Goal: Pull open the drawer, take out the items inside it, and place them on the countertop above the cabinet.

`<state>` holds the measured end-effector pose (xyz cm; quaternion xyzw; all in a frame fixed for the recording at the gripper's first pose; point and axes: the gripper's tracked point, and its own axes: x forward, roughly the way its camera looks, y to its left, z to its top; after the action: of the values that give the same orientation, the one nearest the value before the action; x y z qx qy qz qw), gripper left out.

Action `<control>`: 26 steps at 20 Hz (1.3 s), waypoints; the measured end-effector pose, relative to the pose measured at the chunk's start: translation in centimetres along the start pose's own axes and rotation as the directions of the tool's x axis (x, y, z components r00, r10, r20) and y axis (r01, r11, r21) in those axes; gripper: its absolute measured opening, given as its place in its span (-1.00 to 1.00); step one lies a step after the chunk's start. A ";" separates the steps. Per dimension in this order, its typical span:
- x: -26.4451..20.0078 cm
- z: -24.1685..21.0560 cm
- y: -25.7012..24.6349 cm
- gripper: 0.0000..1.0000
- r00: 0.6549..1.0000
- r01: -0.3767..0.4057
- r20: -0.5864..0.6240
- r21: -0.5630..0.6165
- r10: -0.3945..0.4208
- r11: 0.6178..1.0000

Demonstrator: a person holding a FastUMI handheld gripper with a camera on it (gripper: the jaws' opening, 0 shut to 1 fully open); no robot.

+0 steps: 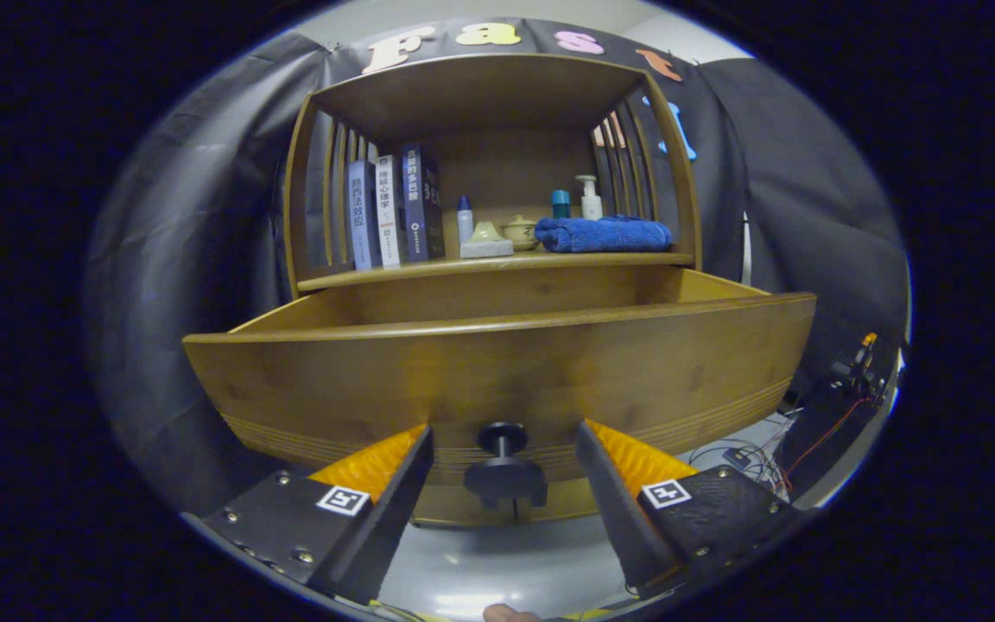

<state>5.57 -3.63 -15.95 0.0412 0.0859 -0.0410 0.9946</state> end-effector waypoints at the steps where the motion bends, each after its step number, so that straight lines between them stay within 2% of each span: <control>1: 0.2 0.1 0.0 0.98 1.000 -0.004 0.008 0.009 0.004 1.000; 7: 2.3 0.8 -0.1 0.98 1.000 -0.011 0.008 -0.013 0.011 1.000; 19: 10.7 3.4 1.4 0.98 1.000 0.007 -0.004 -0.013 -0.007 1.000; 26: 13.7 4.1 1.6 0.98 1.000 0.007 -0.001 -0.014 -0.007 1.000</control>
<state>19.86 -3.46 -14.16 0.0338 0.0867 -0.0437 0.9947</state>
